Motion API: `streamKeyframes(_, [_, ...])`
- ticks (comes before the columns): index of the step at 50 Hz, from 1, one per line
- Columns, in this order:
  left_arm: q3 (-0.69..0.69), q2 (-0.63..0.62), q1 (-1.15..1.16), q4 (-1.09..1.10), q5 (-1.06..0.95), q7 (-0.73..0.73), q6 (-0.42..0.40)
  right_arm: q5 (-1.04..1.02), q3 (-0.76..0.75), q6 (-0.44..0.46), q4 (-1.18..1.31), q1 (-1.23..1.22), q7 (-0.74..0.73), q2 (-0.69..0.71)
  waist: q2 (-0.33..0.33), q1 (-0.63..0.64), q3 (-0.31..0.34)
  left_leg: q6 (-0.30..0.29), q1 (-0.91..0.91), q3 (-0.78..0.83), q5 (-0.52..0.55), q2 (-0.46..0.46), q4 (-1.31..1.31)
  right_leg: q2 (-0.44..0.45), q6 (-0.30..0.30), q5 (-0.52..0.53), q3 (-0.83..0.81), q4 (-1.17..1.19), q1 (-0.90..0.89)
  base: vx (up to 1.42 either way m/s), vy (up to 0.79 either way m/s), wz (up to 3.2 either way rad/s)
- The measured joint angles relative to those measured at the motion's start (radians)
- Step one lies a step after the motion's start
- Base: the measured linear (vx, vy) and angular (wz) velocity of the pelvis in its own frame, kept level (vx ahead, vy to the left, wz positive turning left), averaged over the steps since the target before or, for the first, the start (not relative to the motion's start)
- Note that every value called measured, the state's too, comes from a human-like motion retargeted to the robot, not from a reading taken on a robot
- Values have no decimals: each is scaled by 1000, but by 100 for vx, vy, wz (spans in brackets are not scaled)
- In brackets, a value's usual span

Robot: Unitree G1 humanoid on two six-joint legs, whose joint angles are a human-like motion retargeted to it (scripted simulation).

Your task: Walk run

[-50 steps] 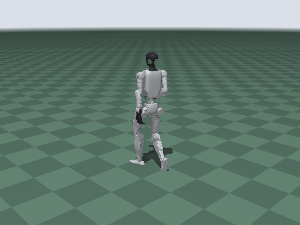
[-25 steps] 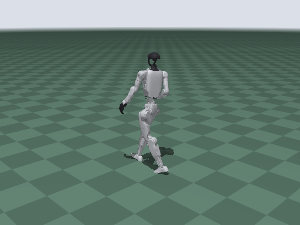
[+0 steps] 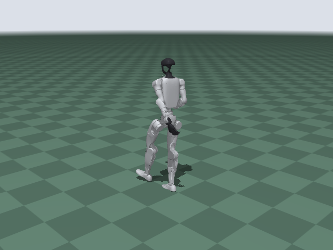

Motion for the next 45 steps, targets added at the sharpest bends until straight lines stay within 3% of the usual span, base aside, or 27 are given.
streamKeyframes(3, [12, 3, -15, -26, -34, -32, -6, -5, 0, 0, 8, 27, -5, 18, -13, 6, -4, 16, 17, 4, 0, -30, -67, 4, 9, 9, -24, 23, 46, 96, -12, -1])
streamKeyframes(5, [19, 10, -31, -47, -57, -36, -5, -2, 8, 5, 17, 48, -5, 29, -19, 37, -12, 78, 32, 5, 25, -17, -6, 5, 25, 56, -13, 52, 71, 108, -11, -81])
streamKeyframes(8, [30, 29, -58, -65, -104, -11, -14, -6, 24, 12, 32, 78, 14, 45, -29, 92, -49, 107, 64, 70, 119, 15, 24, -30, 76, 253, -60, 126, 91, 93, -11, -114])
streamKeyframes(10, [25, 50, -87, -55, -162, 3, -23, -22, 42, 15, 40, 94, 33, 54, -32, 79, -86, 145, 78, 26, 92, 23, 59, -54, 139, 455, -68, 225, 69, 116, -9, -50])
streamKeyframes(12, [1, 92, -147, -20, -243, -1, -16, -41, 84, 15, 46, 96, 33, 60, -9, 19, -92, 150, 98, -26, 48, 45, 101, 0, 205, 603, 10, 420, -8, 90, -9, 21])
streamKeyframes(14, [-38, 149, -245, 17, -302, -10, 9, -53, 107, 12, 46, 79, 25, 58, -2, -30, -75, 167, 166, 19, 4, 33, 110, 0, 247, 639, 8, 679, -109, 91, -8, 62])
streamKeyframes(15, [-53, 177, -297, 25, -315, -7, 26, -54, 106, 10, 45, 70, 25, 58, 0, -47, -68, 170, 205, 15, -15, 17, 101, -13, 260, 639, -3, 779, -150, 79, -7, 19])
streamKeyframes(17, [-59, 222, -402, 21, -321, 23, 37, -51, 105, 4, 41, 61, 45, 62, 65, -30, -74, 155, 242, 10, -26, 85, 70, 36, 209, 581, -16, 751, -211, 61, -3, -37])
streamKeyframes(19, [-55, 231, -506, -19, -303, 52, 14, -43, 85, 1, 31, 60, 60, 62, 89, -39, -71, 151, 281, -11, -45, 85, 60, 0, 157, 473, -55, 772, -287, 85, -1, 38])
streamKeyframes(24, [-102, 229, -694, -254, -358, -12, -94, -12, 55, -6, 6, 66, 59, 55, 111, -158, -65, 157, 381, -140, -82, 18, 13, -111, 160, 250, -107, 596, -449, 84, -7, 128])
streamKeyframes(28, [-135, 254, -793, -418, -448, -56, -169, -9, 46, -1, -5, 77, 44, 57, 72, -204, -60, 154, 485, -184, -132, -52, -7, -228, 211, 224, -151, 258, -491, 83, -21, 61])
streamKeyframes(32, [-152, 279, -832, -514, -505, -43, -223, -19, 39, 1, -11, 86, 27, 64, 63, -207, -54, 131, 585, -201, -176, -67, -23, -236, 244, 174, -102, 11, -557, 82, -27, 9])
streamKeyframes(33, [-154, 282, -829, -524, -510, -38, -230, -20, 39, 2, -11, 89, 28, 65, 68, -201, -58, 123, 600, -198, -183, -64, -23, -232, 240, 172, -106, -25, -566, 99, -40, -2])
streamKeyframes(35, [-155, 279, -809, -525, -510, -29, -240, -19, 32, 6, -7, 95, 37, 68, 82, -220, -66, 103, 623, -220, -181, -52, -4, -219, 171, 212, -102, -15, -566, 103, -44, 41])
streamKeyframes(38, [-140, 249, -744, -465, -483, -24, -238, -9, 23, 19, 4, 108, 52, 77, 99, -265, -87, 40, 640, -261, -83, -35, 54, -231, 148, 262, -171, 65, -543, 87, -43, 81])
streamKeyframes(40, [-125, 223, -679, -387, -449, -25, -235, 5, 25, 29, 10, 119, 53, 84, 125, -295, -98, -32, 635, -285, 81, 0, 122, -215, 134, 254, -134, 99, -512, 99, -53, 67])
streamKeyframes(43, [-135, 191, -556, -224, -380, -11, -200, 26, 29, 49, 23, 113, 44, 86, 106, -279, -99, -129, 586, -268, 386, -2, 330, -212, 92, 174, -102, 141, -447, 94, -43, -20])
streamKeyframes(45, [-157, 192, -477, -121, -321, -10, -150, 28, 45, 53, 21, 98, 35, 84, 56, -277, -95, -112, 525, -169, 517, 14, 521, -232, 69, 147, -100, 123, -386, 98, -50, -50])
